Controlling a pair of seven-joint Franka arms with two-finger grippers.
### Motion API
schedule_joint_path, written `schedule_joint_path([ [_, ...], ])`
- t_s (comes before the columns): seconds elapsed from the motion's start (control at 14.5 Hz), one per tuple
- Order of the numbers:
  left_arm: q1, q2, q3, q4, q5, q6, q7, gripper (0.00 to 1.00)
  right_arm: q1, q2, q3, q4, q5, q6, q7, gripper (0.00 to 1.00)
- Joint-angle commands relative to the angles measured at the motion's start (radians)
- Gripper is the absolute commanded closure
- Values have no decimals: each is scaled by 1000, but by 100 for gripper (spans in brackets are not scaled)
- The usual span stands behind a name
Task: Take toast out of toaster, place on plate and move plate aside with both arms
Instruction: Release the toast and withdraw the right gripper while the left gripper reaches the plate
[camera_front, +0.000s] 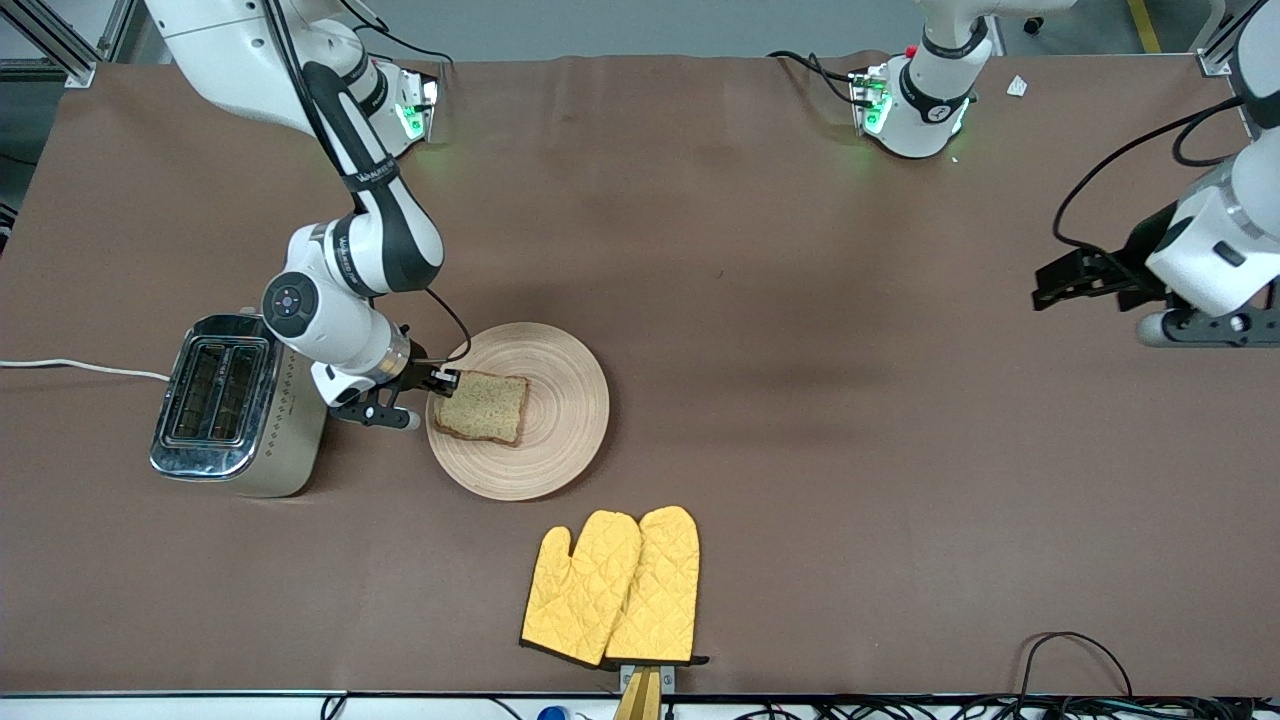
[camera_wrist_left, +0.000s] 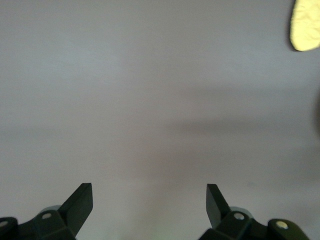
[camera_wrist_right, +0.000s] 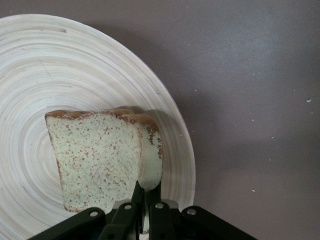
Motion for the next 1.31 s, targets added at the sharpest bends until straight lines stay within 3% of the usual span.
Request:
schedule_joint_path([
  [0.0,1,82,-5,-5,-165,6,-16,0,-30,-22,12,-29,27,-15,-27,79],
  [0.07,-5,119,-6,-5,-217,32,-18,0,-38,-20,12,-29,26,-15,-28,57],
  [0.14,-22,159,-17,-5,-254,67,-19,0,-46,-19,12,-29,26,-15,-28,43],
  [0.21,-42,199,-21,-5,-282,102,-19,0,-46,-19,12,-29,26,-15,-27,20],
  [0.28,-62,232,-21,-5,-325,136,-19,0,-46,-23,12,-29,26,-24,-27,6],
  [0.34,-88,278,-23,-5,-381,178,-16,0,-47,-31,9,-26,26,-47,-28,0],
  [0.69,-220,461,-66,3,-607,437,7,0,-76,-138,-2,-16,-5,-123,-39,0],
  [1.03,-232,637,-224,15,-838,694,128,1,-170,-262,-2,-9,-54,-187,-48,0],
  [1.24,-272,723,-259,51,-963,811,211,1,-253,-313,-2,29,-60,-277,-161,0],
])
